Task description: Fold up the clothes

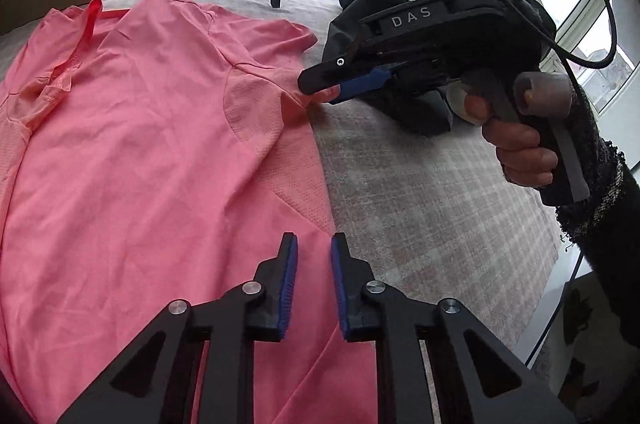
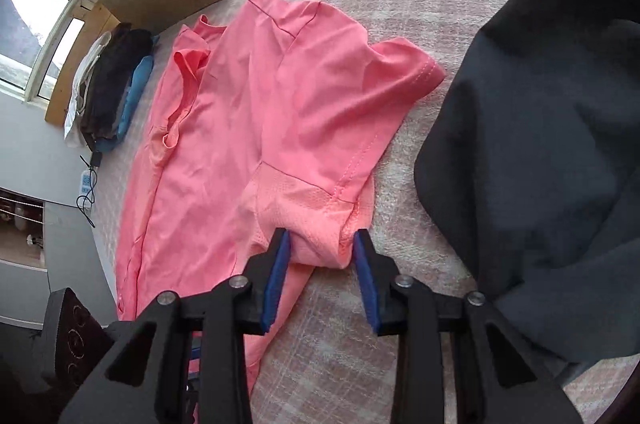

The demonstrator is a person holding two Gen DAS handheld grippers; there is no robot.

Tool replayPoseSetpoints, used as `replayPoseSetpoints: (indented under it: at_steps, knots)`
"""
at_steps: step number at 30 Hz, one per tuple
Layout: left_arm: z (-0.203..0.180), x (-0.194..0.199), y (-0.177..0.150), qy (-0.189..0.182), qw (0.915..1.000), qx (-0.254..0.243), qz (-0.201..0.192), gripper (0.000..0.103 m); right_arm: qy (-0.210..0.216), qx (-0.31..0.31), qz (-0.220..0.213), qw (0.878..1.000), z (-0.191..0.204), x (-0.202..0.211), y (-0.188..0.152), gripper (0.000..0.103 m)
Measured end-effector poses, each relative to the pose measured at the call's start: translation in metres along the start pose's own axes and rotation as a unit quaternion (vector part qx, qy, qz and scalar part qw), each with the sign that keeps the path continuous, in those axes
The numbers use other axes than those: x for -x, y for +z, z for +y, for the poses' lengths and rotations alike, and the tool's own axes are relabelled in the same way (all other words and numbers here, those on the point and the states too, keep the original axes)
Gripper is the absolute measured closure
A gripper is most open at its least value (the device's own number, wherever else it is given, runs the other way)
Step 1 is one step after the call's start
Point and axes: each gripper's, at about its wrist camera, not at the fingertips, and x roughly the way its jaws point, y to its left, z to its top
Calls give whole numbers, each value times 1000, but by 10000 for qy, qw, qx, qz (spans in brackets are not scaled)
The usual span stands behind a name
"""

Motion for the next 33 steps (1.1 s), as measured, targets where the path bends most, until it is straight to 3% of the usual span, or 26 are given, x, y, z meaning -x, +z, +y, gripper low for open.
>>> replayPoseSetpoints:
  at_steps: [1, 3, 5, 9, 12, 14, 16, 19, 21, 26, 31, 33]
  knots:
    - [-1, -2, 1, 6, 10000, -51, -12, 94, 32, 12, 17, 10000, 0, -1, 2, 99]
    - [-5, -4, 2, 20, 9998, -170, -57, 103, -90, 59, -122, 9999, 1, 3, 6, 99]
    - [-6, -3, 3, -26, 9998, -183, -120, 103, -160, 91, -235, 9996, 1, 10, 10, 100]
    - [-7, -1, 8, -514, 9986, 11, -142, 103, -131, 209, -468, 9986, 5, 31, 16, 101]
    - [-20, -7, 7, -600, 9977, -328, -5, 103, -208, 463, -175, 9986, 12, 25, 15, 100]
    - [-23, -17, 6, -556, 9973, -424, 233, 103, -372, 722, 275, 9963, 15, 12, 11, 98]
    - [-19, -22, 5, -604, 9971, -325, 319, 103, -379, 655, 260, 9968, 5, 16, 14, 90]
    - [-14, -23, 6, -657, 9969, -239, 352, 103, -10, 63, -472, 9989, -21, 38, 33, 82]
    - [-15, -24, 6, -630, 9969, -286, 379, 103, -222, -11, -810, 9965, -30, 43, 49, 82]
    - [-15, -24, 7, -617, 9968, -316, 399, 103, -929, 863, -611, 9900, -19, 16, 77, 73]
    - [-12, -25, 8, -690, 9964, -240, 426, 103, -834, 1817, -518, 9784, 2, 4, 71, 56]
    - [-11, -25, 8, -716, 9962, -218, 438, 103, -1123, 2016, -413, 9721, 6, -3, 71, 59]
